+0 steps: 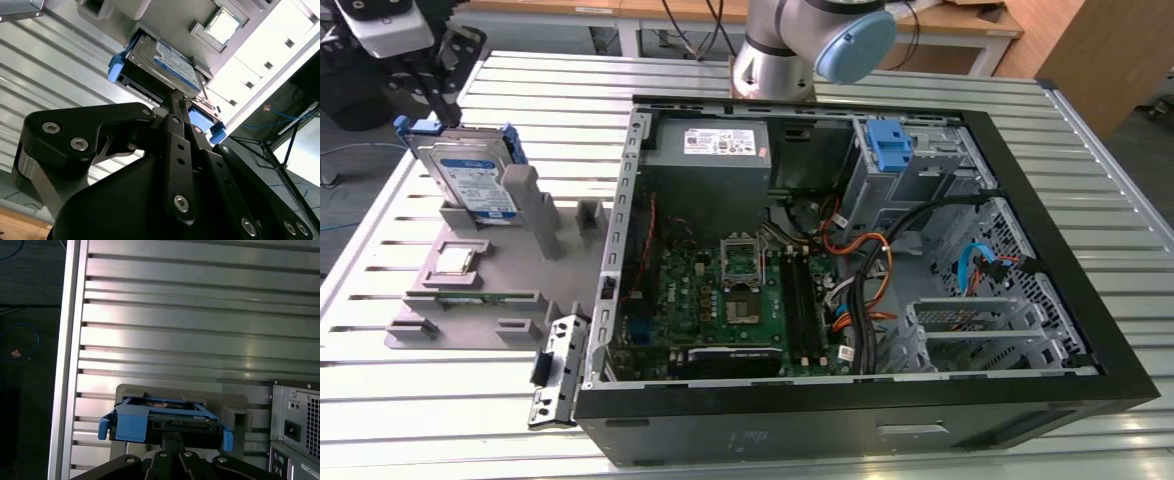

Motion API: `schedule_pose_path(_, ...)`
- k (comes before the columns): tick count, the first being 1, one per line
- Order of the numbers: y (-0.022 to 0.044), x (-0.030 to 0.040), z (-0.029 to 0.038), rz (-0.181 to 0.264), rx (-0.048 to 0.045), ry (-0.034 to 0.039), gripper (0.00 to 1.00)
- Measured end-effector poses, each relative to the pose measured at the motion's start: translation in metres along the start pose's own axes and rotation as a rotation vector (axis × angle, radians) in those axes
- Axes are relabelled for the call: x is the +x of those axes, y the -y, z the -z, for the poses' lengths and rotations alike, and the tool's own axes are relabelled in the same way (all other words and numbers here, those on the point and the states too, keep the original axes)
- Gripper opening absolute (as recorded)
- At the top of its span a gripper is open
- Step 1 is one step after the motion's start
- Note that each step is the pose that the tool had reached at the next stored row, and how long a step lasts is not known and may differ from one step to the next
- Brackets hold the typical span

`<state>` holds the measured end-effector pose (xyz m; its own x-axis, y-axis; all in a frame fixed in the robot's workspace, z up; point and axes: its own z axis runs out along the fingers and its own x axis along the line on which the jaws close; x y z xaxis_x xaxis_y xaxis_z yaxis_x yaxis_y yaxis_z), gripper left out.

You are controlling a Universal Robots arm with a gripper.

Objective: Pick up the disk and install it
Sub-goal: 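Pick up the disk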

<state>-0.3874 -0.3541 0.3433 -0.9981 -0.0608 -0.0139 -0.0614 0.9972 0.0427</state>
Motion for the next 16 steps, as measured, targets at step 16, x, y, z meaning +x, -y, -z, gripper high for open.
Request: schedule_pose_path(16,0.0,0.0,-0.0001,0.281,-0.0038,-0.012,0.1)
